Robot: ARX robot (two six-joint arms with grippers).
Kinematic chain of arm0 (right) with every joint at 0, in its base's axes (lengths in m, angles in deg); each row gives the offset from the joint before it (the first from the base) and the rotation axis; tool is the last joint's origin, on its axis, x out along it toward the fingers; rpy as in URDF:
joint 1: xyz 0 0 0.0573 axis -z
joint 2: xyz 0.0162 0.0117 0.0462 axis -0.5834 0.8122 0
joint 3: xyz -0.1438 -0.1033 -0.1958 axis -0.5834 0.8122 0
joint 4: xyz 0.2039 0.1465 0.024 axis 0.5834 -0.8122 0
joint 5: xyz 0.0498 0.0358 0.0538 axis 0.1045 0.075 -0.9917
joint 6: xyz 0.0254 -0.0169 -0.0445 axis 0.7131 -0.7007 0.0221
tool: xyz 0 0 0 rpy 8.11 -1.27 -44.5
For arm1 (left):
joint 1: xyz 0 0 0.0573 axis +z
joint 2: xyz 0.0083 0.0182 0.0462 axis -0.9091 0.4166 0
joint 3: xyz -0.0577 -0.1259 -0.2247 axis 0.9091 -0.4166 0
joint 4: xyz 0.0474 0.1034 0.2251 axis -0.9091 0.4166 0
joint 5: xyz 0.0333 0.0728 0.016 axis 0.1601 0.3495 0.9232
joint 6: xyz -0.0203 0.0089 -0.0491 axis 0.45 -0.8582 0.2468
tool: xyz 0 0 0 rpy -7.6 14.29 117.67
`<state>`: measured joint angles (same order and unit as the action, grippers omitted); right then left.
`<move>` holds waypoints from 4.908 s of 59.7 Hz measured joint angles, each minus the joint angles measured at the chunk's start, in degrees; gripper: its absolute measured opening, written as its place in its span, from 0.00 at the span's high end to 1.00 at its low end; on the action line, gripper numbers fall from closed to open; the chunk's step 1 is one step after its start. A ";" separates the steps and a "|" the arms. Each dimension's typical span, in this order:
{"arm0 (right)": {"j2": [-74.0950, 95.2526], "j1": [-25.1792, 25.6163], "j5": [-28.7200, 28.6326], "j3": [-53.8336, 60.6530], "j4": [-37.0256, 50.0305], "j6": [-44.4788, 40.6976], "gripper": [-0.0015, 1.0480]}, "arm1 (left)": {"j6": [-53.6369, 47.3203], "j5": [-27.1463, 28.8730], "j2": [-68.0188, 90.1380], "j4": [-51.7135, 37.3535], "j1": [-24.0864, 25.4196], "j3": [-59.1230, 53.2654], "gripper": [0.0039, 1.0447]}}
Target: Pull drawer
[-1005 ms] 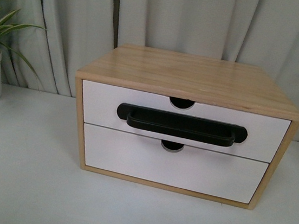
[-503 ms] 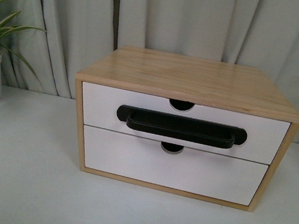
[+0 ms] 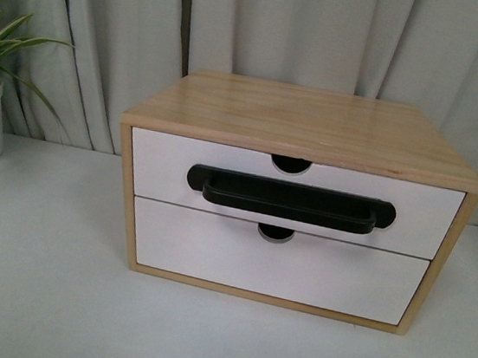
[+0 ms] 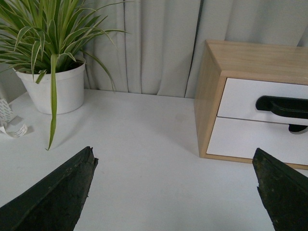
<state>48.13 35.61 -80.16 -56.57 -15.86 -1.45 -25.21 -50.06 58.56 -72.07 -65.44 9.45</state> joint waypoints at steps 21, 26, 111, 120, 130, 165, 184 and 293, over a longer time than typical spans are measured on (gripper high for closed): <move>24.48 1.05 -17.90 -11.34 0.59 -10.64 0.09 | -27.02 19.04 24.52 -17.88 -9.46 4.55 0.05; 31.39 0.00 -19.85 -14.60 1.84 -14.82 0.09 | -32.30 11.80 32.39 -20.41 -9.05 8.31 0.05; 78.73 -13.57 -23.67 -42.99 -2.97 -58.51 0.09 | -78.09 -9.35 99.54 13.29 -24.55 67.01 0.05; 81.31 -15.17 -22.47 -44.00 -0.90 -58.51 0.09 | -79.60 -8.74 100.72 13.68 -24.52 67.54 0.05; 84.43 -16.50 -21.27 -44.94 2.10 -58.16 0.09 | -80.11 -8.68 102.36 13.66 -24.55 68.22 0.05; 88.41 -17.66 -20.81 -46.10 6.45 -56.04 0.09 | -82.38 -7.82 106.86 13.68 -24.83 71.08 0.05; 90.99 -18.08 -20.63 -47.56 7.34 -55.63 0.09 | -83.06 -7.52 108.00 14.05 -24.81 71.58 0.05; 96.15 -15.85 -23.56 -51.34 -1.09 -60.78 0.09 | -81.66 -10.71 107.30 18.18 -24.13 71.41 0.05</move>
<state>144.28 19.76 -103.72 -107.91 -16.95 -62.23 -106.86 -60.77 165.85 -53.89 -89.57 80.86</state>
